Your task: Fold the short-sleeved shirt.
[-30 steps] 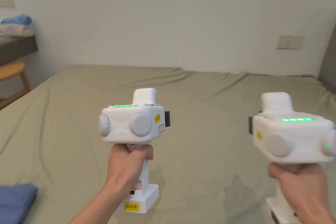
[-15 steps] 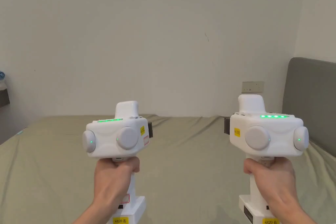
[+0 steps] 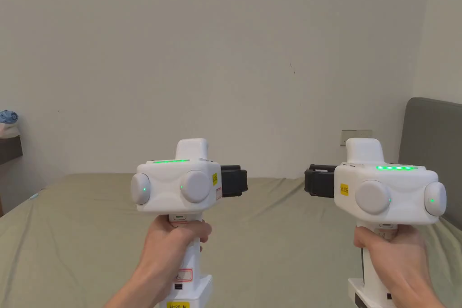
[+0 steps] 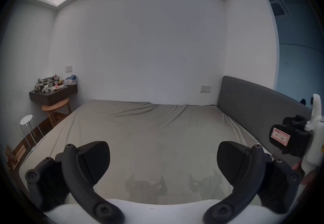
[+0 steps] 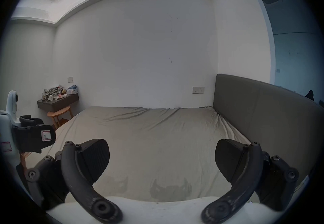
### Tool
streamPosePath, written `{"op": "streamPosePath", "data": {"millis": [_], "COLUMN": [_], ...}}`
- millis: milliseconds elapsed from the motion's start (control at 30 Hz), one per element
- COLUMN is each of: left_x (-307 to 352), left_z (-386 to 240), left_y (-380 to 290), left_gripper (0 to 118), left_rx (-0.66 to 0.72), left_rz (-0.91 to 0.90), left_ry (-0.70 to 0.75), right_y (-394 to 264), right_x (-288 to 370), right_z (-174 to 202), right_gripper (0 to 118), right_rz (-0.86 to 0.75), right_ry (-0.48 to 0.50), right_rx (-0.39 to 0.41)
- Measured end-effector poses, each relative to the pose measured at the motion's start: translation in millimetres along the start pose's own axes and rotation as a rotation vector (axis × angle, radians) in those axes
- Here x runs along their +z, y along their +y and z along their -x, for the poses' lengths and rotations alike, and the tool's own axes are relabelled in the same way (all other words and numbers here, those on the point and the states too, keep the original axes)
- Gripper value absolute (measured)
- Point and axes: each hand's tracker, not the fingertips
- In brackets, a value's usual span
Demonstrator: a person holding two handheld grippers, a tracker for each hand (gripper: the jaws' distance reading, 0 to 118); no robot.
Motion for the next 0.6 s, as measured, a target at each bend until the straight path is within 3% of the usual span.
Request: {"op": "streamPosePath", "data": {"millis": [100,367,500,600], "left_x": [6.3,24.1,27.5,33.9], "left_z": [6.7,8.7,1.9,4.8], "left_y": [15.9,29.9,33.7,32.7], "left_gripper": [118,118,118,118], "left_rx": [0.089,0.033,-0.017,-0.018], "left_rz": [0.094,0.034,-0.008,-0.04], "left_ry": [-0.017,0.006,0.124,0.092], "right_y": [4.4,17.3,20.9,22.3], "right_x": [-7.7,1.7,6.3,10.2], "right_z": [-4.4,-9.4,-9.8,-7.9], "right_gripper": [118,118,118,118], "right_rz": [-0.002,0.007,0.008,-0.001], "right_ry": [-0.001,0.02,0.043,0.052], "right_rx": [-0.014,-0.03,-0.06,-0.063]}}
